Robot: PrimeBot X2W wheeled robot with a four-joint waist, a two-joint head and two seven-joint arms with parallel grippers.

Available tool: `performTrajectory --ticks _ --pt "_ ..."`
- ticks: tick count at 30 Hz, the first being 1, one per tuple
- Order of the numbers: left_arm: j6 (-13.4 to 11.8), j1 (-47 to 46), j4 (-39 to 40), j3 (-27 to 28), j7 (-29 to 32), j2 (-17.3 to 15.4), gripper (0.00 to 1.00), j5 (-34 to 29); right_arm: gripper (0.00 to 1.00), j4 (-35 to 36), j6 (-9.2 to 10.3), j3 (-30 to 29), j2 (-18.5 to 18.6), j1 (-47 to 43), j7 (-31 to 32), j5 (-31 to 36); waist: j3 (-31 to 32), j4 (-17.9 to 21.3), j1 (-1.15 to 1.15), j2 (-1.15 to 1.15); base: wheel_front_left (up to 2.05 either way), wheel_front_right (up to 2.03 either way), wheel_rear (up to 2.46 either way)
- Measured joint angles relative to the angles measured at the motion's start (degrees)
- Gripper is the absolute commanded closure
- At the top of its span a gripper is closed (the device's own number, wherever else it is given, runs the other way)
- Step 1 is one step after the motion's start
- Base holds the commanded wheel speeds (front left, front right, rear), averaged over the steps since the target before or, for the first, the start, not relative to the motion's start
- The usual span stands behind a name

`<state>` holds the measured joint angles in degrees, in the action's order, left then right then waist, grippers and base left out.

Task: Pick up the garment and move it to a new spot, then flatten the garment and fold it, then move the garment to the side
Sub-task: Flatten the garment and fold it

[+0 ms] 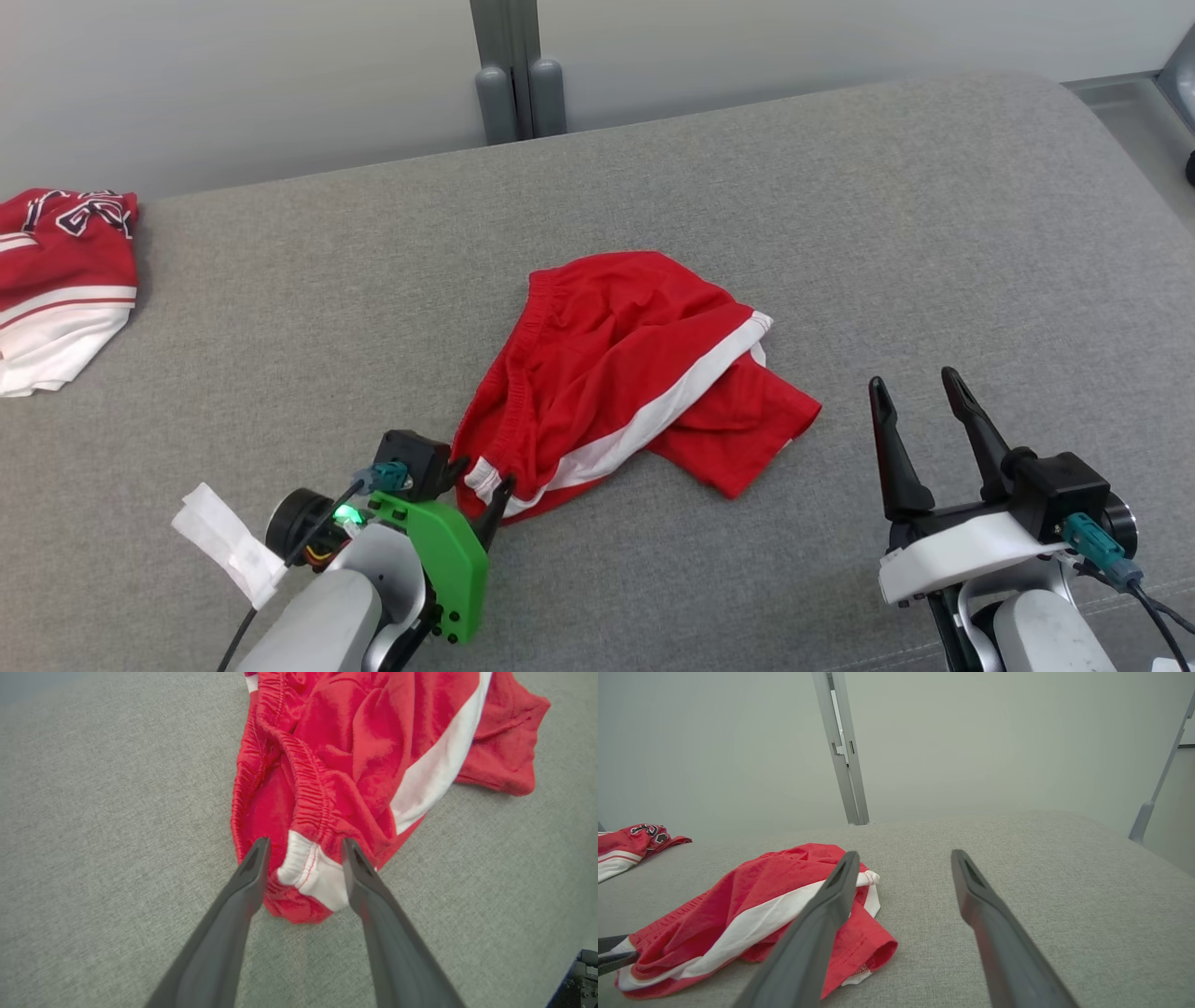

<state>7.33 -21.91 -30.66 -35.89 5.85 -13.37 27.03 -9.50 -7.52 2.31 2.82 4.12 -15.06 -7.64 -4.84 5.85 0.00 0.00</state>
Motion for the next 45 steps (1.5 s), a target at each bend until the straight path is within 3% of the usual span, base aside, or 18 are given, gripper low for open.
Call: performTrajectory --ticks 1,4,11,16,21,29,35,45 --pt "0.00 -0.10 0.15 -0.67 0.23 -0.48 0.51 0.92 0.00 0.00 0.00 0.00 0.00 -0.01 0.00 0.00 0.01 0.07 0.00 0.00 0.00 0.00 0.00" --pt "0.00 -0.23 0.74 -2.71 0.71 -2.10 0.60 3.25 0.00 0.01 0.00 -0.08 0.00 -0.04 0.00 0.00 0.07 0.15 0.00 0.00 0.00 0.00 0.00" --pt "0.00 -0.57 1.67 -7.88 2.07 -4.01 0.56 6.35 0.00 0.03 0.00 -0.14 0.00 -0.26 0.00 0.00 0.05 -0.19 0.00 0.00 0.00 0.00 0.00" --pt "0.00 -2.08 0.37 -8.82 0.34 -3.33 0.67 6.70 0.00 0.05 0.00 0.08 0.00 -0.24 0.00 0.00 -0.22 -0.28 0.00 0.00 0.00 0.00 0.00" --pt "0.00 -2.80 -1.89 -9.27 -1.52 -2.12 1.00 6.89 0.00 -0.32 0.00 0.08 -0.01 0.13 0.00 0.46 -0.55 -0.01 0.00 0.00 0.00 0.00 0.00" --pt "-1.51 -2.92 -3.97 -7.05 -6.49 -2.24 1.00 8.31 0.00 -3.68 0.00 -2.97 0.02 6.23 0.00 6.46 -1.38 -0.24 0.00 0.00 0.00 0.00 0.00" --pt "-2.91 -2.89 -4.60 -4.82 -9.84 -1.97 1.00 9.79 0.00 -16.79 0.00 -1.98 1.70 13.83 0.00 10.40 -2.34 -1.69 0.00 0.00 0.00 0.00 0.00" --pt "-3.32 -3.82 -4.65 -4.21 -12.52 -0.48 1.00 10.27 0.00 -36.37 -0.01 4.08 3.19 25.99 0.00 8.09 -4.93 -4.23 0.00 0.00 0.00 0.00 0.00"
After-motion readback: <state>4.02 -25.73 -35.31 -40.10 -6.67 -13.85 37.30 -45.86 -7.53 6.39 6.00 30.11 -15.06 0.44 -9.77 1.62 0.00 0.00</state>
